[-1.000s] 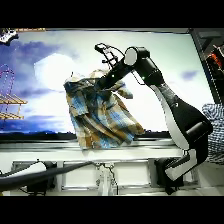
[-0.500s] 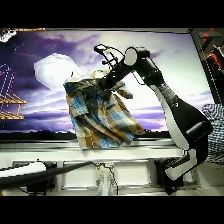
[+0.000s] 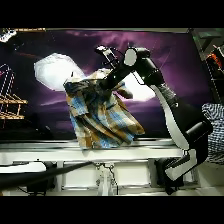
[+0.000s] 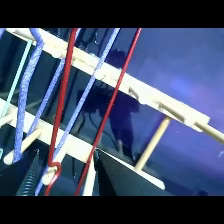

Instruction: Fold the clothes and pants, and hang the long-sleeved shirts on hangers.

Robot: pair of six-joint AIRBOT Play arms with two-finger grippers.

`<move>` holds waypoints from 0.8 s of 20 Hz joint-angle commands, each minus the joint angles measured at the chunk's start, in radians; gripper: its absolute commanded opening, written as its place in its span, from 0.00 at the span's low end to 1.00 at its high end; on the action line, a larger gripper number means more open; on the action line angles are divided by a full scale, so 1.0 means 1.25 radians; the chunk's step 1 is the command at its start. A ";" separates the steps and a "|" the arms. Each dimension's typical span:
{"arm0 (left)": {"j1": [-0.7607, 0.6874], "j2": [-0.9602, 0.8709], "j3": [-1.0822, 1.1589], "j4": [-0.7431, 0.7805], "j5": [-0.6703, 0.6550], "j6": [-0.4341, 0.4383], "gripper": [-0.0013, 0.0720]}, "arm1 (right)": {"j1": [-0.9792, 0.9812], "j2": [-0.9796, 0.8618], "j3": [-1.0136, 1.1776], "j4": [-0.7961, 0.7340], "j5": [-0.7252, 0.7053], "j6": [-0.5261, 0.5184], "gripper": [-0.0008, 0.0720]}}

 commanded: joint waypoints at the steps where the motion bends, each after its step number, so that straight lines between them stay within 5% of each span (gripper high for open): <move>1: 0.002 -0.028 0.000 0.027 0.016 0.012 0.49 | 0.001 0.000 0.001 -0.011 -0.001 -0.001 0.06; 5: 0.004 -0.060 0.000 0.023 0.024 0.014 0.40 | 0.001 0.000 0.001 -0.013 -0.002 -0.001 0.06; 16: 0.032 -0.097 0.000 0.029 0.047 0.014 0.33 | 0.001 0.000 0.001 -0.013 -0.013 0.000 0.06</move>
